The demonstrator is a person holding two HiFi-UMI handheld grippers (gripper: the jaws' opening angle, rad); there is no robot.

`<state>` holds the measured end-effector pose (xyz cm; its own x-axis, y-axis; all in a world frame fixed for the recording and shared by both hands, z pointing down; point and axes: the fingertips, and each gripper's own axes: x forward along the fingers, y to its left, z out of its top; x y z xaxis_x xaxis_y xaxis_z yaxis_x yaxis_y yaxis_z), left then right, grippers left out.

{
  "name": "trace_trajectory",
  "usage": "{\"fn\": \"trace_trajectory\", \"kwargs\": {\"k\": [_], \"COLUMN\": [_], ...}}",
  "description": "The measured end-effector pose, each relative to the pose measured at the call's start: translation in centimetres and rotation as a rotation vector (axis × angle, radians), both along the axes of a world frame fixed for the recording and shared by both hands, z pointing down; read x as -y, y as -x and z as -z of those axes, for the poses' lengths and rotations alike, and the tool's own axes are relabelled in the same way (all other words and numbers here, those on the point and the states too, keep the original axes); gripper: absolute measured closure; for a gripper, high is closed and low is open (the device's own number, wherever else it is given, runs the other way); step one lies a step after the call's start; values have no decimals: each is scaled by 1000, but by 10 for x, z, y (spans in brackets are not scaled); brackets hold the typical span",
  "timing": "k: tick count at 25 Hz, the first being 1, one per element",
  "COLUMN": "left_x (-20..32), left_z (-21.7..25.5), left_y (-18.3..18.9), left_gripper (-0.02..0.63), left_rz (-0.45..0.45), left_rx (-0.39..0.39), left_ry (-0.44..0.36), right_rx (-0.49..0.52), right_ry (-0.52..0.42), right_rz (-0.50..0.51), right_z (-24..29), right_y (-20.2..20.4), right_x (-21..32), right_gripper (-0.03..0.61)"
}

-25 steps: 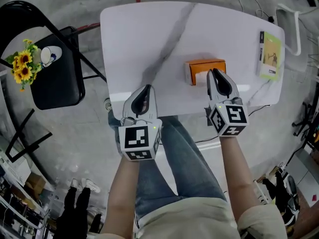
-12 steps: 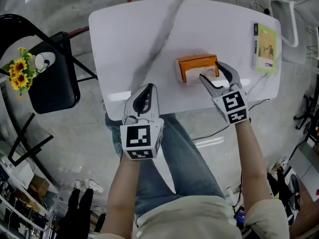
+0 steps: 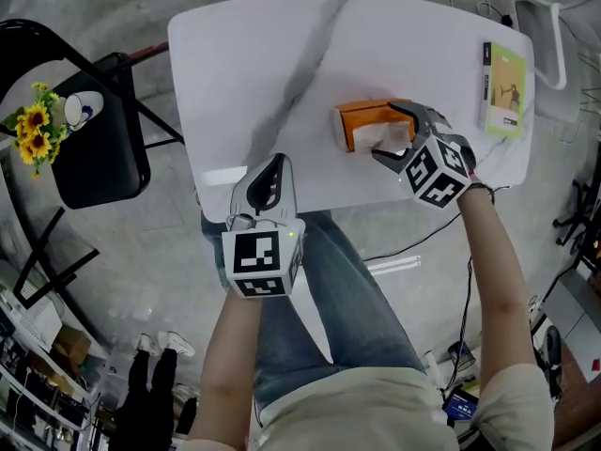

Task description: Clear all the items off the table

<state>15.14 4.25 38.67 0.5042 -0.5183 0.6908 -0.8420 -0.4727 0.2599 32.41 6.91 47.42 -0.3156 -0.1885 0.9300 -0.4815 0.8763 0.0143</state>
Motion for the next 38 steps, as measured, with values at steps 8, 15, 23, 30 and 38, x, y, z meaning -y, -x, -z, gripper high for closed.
{"fn": "trace_trajectory", "kwargs": {"k": [8, 15, 23, 30, 38], "left_x": [-2, 2, 7, 6, 5], "left_z": [-2, -3, -5, -7, -7], "left_y": [6, 14, 17, 19, 29], "left_gripper": [604, 604, 604, 604, 604], "left_rz": [16, 35, 51, 53, 67], "left_rx": [4, 11, 12, 11, 11], "left_ry": [7, 14, 13, 15, 14], "right_rx": [-202, -255, -281, -276, -305], "right_ry": [121, 155, 154, 128, 99], "right_rz": [374, 458, 488, 488, 480], "right_z": [-30, -49, -66, -64, -54], "right_y": [-2, 7, 9, 10, 9], "right_x": [-12, -14, -12, -10, -7], "right_gripper": [144, 117, 121, 181, 287]}}
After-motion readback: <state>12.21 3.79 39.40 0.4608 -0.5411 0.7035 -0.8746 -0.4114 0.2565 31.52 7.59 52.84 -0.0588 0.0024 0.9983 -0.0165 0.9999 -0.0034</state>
